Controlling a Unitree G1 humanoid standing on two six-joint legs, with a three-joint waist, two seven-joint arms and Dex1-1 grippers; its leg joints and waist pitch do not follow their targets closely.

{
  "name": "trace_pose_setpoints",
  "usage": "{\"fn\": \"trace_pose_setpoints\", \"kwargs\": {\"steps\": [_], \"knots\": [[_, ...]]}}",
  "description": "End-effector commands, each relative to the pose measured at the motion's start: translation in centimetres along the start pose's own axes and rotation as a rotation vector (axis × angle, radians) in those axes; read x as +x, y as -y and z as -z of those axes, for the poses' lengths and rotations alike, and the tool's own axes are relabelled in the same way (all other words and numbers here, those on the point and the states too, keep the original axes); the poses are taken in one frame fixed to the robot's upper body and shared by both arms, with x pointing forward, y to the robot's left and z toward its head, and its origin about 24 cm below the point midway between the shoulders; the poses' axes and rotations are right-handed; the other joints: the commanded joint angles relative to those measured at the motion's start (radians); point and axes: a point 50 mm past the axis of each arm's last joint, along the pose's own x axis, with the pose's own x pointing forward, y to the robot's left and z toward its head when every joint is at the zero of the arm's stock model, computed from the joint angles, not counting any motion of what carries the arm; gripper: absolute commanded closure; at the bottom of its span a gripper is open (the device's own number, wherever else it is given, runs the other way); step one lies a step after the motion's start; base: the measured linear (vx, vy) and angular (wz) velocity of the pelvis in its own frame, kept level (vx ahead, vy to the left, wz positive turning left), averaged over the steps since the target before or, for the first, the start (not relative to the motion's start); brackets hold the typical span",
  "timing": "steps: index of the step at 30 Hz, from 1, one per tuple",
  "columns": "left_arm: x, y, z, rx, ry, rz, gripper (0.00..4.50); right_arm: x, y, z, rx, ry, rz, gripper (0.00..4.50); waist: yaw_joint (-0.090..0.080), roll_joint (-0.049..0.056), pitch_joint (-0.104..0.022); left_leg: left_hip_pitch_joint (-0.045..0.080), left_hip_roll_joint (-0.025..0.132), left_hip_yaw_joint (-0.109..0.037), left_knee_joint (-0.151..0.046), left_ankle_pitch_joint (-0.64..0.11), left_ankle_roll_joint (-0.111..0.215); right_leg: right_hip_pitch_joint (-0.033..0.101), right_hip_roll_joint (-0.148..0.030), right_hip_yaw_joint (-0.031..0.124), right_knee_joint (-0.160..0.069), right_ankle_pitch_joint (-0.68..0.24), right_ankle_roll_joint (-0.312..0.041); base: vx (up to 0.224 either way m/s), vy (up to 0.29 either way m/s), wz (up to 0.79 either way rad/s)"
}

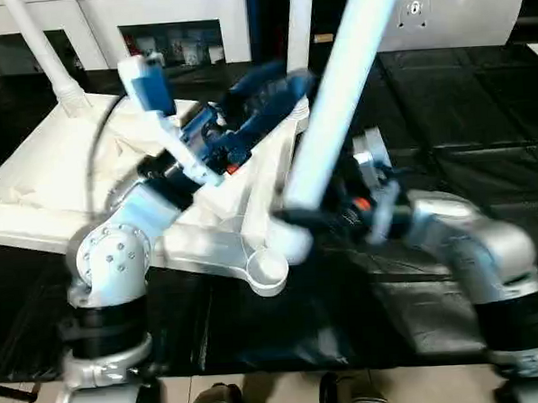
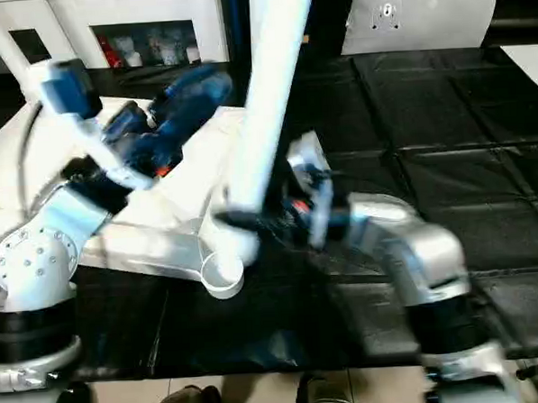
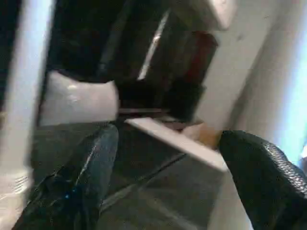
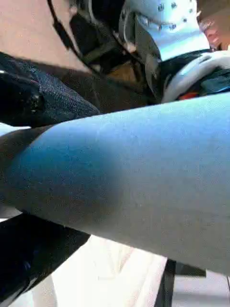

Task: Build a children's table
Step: Pick table leg

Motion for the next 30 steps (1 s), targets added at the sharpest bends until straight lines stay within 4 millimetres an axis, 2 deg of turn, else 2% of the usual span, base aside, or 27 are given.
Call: {"fn": "trace_pose_setpoints", "kwargs": {"steps": [1, 2, 4, 6, 9, 13, 14, 16, 19, 20, 21, 22, 24, 25, 28, 29, 30], "knots": [[0.5, 0.5, 0.7, 0.052, -0.065, 0.007, 0.64, 0.2, 0.1, -0.7, -0.058, 0.000, 0.023, 2.57, -0.002, -0.002, -0.103, 0.027, 0.033, -0.013, -0.068, -0.164, 0.049, 0.061, -0.058, 0.036, -0.082, -0.426, -0.110, 0.000, 0.000, 0.00], [1.0, 1.8, 1.0, 0.079, -0.089, 0.069, 0.64, 0.3, 0.4, -0.3, -0.093, -0.043, 0.058, 2.57, 0.001, 0.003, -0.103, 0.026, 0.034, -0.013, -0.068, -0.162, 0.047, 0.063, -0.060, 0.037, -0.078, -0.397, -0.129, 0.000, 0.000, 0.00], [1.3, 2.5, 0.9, 0.080, -0.080, 0.106, 0.64, 0.4, 0.5, -0.1, -0.107, -0.059, 0.077, 2.59, -0.001, 0.000, -0.105, 0.021, 0.032, -0.010, -0.066, -0.163, 0.047, 0.068, -0.061, 0.039, -0.071, -0.335, -0.165, 0.000, 0.000, 0.00], [1.5, 3.3, 0.6, 0.097, -0.063, 0.144, 0.64, 0.4, 0.8, 0.1, -0.112, -0.053, 0.128, 2.59, -0.001, -0.001, -0.105, 0.018, 0.031, -0.010, -0.065, -0.160, 0.051, 0.071, -0.062, 0.040, -0.070, -0.329, -0.175, 0.000, 0.000, 0.00], [1.4, 3.6, 0.8, 0.131, -0.085, 0.158, 0.64, 0.4, 0.9, 0.4, -0.119, -0.060, 0.158, 2.60, -0.004, 0.000, -0.100, 0.018, 0.032, -0.011, -0.067, -0.170, 0.055, 0.069, -0.060, 0.038, -0.073, -0.350, -0.169, 0.000, 0.000, 0.00], [0.8, 2.4, 1.3, 0.157, -0.111, 0.078, 0.64, 0.2, 0.9, 0.5, -0.113, -0.041, 0.198, 2.60, -0.009, 0.000, -0.097, 0.020, 0.031, -0.011, -0.068, -0.184, 0.053, 0.067, -0.059, 0.038, -0.077, -0.373, -0.156, 0.000, 0.000, 0.00], [0.6, 1.9, 1.3, 0.159, -0.114, 0.046, 0.64, 0.0, 0.9, 0.4, -0.106, -0.027, 0.222, 2.60, -0.010, 0.004, -0.096, 0.023, 0.031, -0.012, -0.069, -0.194, 0.048, 0.064, -0.057, 0.037, -0.078, -0.381, -0.153, 0.000, 0.000, 0.00], [-1.0, 0.1, 1.5, 0.213, -0.181, -0.010, 0.64, -1.0, 1.1, 0.3, -0.090, 0.009, 0.297, 2.60, -0.010, 0.006, -0.095, 0.025, 0.030, -0.013, -0.071, -0.205, 0.043, 0.062, -0.057, 0.038, -0.078, -0.387, -0.146, 0.000, 0.000, 0.00], [-2.4, -1.1, 1.9, 0.260, -0.257, -0.017, 0.64, -1.9, 1.1, 0.3, -0.073, 0.030, 0.350, 2.60, -0.012, 0.007, -0.094, 0.026, 0.029, -0.013, -0.074, -0.212, 0.039, 0.061, -0.055, 0.038, -0.080, -0.399, -0.129, 0.000, 0.000, 0.00], [-3.2, -1.6, 2.1, 0.286, -0.299, -0.009, 0.64, -2.4, 0.9, 0.5, -0.065, 0.036, 0.367, 2.60, -0.012, 0.008, -0.092, 0.027, 0.030, -0.013, -0.076, -0.213, 0.035, 0.060, -0.055, 0.038, -0.080, -0.395, -0.126, 0.000, 0.000, 0.00], [-4.0, -2.1, 2.3, 0.311, -0.344, 0.002, 0.64, -2.8, 0.7, 0.7, -0.056, 0.036, 0.377, 2.60, -0.013, 0.012, -0.091, 0.027, 0.029, -0.015, -0.077, -0.219, 0.034, 0.060, -0.056, 0.039, -0.080, -0.398, -0.126, 0.000, 0.000, 0.00], [-4.9, -2.5, 2.6, 0.340, -0.408, 0.038, 0.64, -3.3, 0.4, 1.1, -0.047, 0.030, 0.389, 2.60, -0.011, 0.009, -0.087, 0.028, 0.028, -0.015, -0.081, -0.233, 0.035, 0.057, -0.056, 0.040, -0.086, -0.419, -0.113, 0.000, 0.000, 0.00], [-6.0, -2.9, 3.0, 0.356, -0.505, 0.102, 0.64, -4.1, 0.1, 1.7, -0.030, 0.021, 0.407, 2.60, -0.010, 0.013, -0.088, 0.032, 0.030, -0.016, -0.083, -0.242, 0.030, 0.055, -0.060, 0.041, -0.083, -0.429, -0.109, 0.000, 0.000, 0.00], [-6.9, -2.9, 3.5, 0.359, -0.574, 0.171, 0.64, -4.5, -0.1, 2.1, -0.015, 0.015, 0.425, 2.60, -0.011, 0.011, -0.081, 0.032, 0.031, -0.017, -0.088, -0.255, 0.026, 0.053, -0.060, 0.043, -0.086, -0.436, -0.113, 0.000, 0.000, 0.00], [-7.8, -3.2, 4.2, 0.361, -0.660, 0.239, 0.64, -4.9, -0.2, 2.8, 0.003, -0.007, 0.445, 2.60, -0.012, 0.019, -0.078, 0.035, 0.033, -0.018, -0.090, -0.289, 0.012, 0.050, -0.063, 0.042, -0.084, -0.444, -0.123, 0.000, 0.000, 0.00], [-7.8, -3.2, 4.2, 0.361, -0.660, 0.239, 0.64, -4.9, -0.2, 2.8, 0.003, -0.007, 0.445, 2.60, -0.013, 0.017, -0.077, 0.033, 0.032, -0.017, -0.090, -0.294, 0.010, 0.051, -0.064, 0.043, -0.084, -0.446, -0.125, 0.000, 0.000, 0.00], [-8.3, -3.5, 4.7, 0.344, -0.696, 0.299, 0.93, -5.1, -0.4, 3.2, 0.021, -0.014, 0.450, 2.60, -0.013, 0.018, -0.078, 0.034, 0.034, -0.019, -0.091, -0.300, 0.004, 0.052, -0.066, 0.044, -0.080, -0.442, -0.133, 0.000, 0.000, 0.00]]}}
